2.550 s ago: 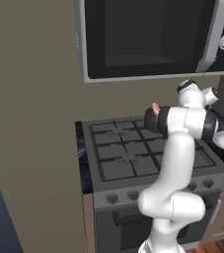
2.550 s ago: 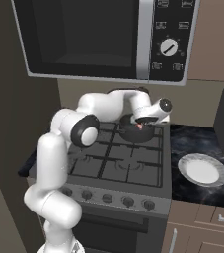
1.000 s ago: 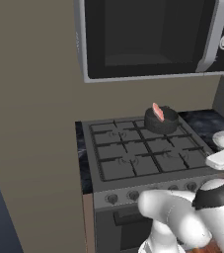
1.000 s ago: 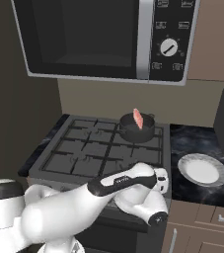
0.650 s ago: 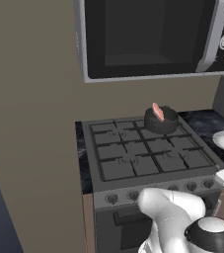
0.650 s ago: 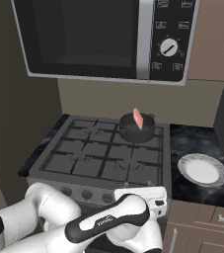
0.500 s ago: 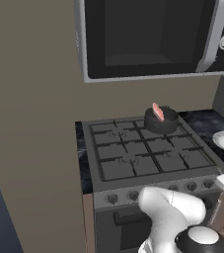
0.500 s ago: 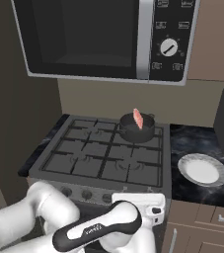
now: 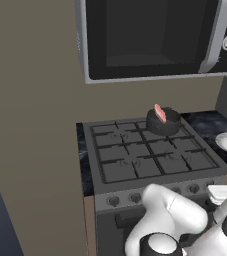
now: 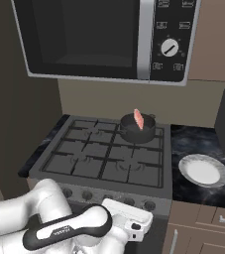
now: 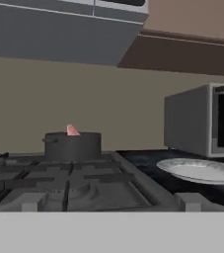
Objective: Retrieve the frozen meat and place it in the pot on a burner. Then turn the burner on.
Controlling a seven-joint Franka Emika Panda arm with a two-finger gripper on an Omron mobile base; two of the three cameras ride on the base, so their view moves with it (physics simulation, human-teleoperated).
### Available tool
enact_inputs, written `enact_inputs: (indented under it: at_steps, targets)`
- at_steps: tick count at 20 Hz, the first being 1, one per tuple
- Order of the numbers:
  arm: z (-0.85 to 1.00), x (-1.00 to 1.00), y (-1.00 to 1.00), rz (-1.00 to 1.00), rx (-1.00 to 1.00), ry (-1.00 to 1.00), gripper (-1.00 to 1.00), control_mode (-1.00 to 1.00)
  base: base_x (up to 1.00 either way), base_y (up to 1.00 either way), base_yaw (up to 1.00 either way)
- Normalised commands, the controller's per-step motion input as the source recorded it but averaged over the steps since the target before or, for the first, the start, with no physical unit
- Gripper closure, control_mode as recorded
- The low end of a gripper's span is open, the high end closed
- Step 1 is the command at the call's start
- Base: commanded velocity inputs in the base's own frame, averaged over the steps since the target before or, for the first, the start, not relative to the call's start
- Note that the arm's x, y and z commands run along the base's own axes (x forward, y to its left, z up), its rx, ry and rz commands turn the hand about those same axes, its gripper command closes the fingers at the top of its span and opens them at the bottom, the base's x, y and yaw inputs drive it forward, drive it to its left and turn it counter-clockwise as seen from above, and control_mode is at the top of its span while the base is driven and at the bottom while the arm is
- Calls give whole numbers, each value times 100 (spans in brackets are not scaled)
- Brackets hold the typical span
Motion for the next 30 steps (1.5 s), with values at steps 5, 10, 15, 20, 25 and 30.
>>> enact_inputs:
  at_steps: [5, 10, 15, 20, 25, 30]
  targets:
    - [-56, -6, 11, -5, 6, 0, -100, -100, 0, 0, 0]
    - [-21, 0, -5, 18, 0, 1, -100, -100, 0, 0, 0]
    - [-29, 0, 1, 32, 0, -1, -100, -100, 0, 0, 0]
    - [-15, 0, 0, 22, 0, 0, -100, -100, 0, 0, 0]
    - [-20, 7, 12, 14, 0, 0, -100, -100, 0, 0, 0]
    - [-26, 1, 35, 2, 0, 0, -100, -100, 0, 0, 0]
